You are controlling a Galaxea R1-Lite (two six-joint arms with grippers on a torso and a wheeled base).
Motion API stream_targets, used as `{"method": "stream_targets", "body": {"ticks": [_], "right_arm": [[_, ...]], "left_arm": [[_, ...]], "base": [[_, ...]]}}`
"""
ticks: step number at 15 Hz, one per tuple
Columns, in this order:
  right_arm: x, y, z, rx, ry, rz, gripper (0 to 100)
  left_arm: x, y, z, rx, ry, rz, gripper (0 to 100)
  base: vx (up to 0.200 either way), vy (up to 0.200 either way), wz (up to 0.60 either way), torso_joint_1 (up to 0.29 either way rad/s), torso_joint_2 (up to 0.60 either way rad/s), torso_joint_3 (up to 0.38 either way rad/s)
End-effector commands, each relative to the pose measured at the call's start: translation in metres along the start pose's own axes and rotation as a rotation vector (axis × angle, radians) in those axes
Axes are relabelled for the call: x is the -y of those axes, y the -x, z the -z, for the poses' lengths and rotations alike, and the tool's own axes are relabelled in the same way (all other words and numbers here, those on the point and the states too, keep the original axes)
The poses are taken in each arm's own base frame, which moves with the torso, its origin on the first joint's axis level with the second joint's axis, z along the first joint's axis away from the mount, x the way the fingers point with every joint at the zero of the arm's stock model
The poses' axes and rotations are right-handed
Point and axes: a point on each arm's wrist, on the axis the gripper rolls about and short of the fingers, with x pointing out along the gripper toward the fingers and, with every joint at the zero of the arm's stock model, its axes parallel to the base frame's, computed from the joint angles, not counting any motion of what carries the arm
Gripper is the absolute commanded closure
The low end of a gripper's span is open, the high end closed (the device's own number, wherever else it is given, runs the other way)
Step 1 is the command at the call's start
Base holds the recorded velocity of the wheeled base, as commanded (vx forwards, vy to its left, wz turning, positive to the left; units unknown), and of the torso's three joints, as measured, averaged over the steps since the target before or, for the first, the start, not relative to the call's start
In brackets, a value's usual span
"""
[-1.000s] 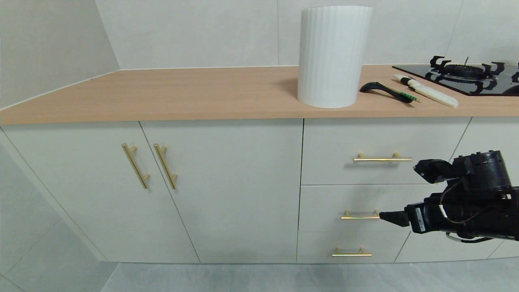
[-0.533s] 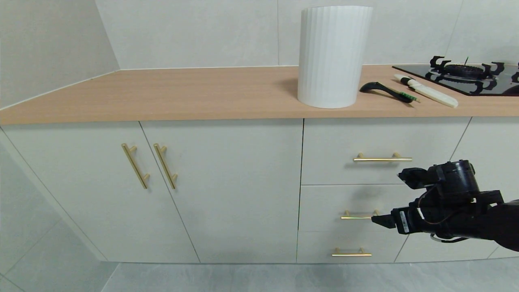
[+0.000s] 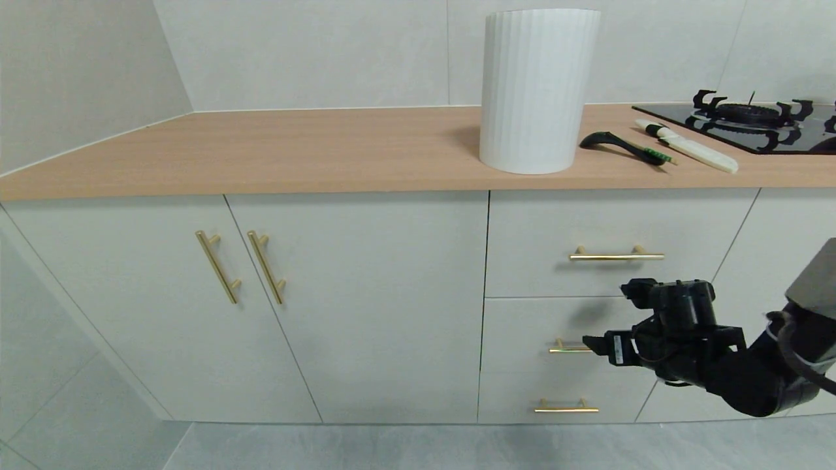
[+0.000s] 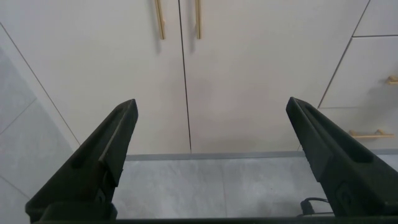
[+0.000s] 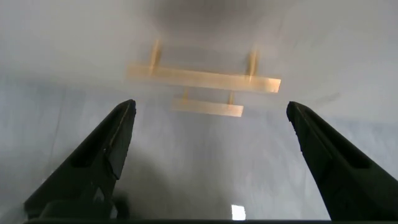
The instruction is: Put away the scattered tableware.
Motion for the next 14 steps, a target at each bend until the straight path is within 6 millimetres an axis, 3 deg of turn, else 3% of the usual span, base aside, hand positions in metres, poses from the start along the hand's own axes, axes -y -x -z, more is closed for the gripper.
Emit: {"method": "stream_targets", "body": {"ticks": [1,10,14], "right_arm": [[0.001,-0.029,0.026,-0.017,-0.014,0.051,0],[0.001,-0.065,0.040,0.066,-0.025,0.140,0],[0.002,-0.067,0.040,0.070,-0.027,0.149,0]], "left_arm": [[0.000,0.000,0.000,-0.002,0.000,-0.001,0],[0.000,0.000,0.000,-0.002,0.000,0.001,0],[0.000,0.000,0.000,-0.002,0.000,0.001,0]], "base": [[0.000,0.000,0.00,0.000,0.00,0.000],[0.000,0.000,0.00,0.000,0.00,0.000],[0.000,0.000,0.00,0.000,0.00,0.000]]}}
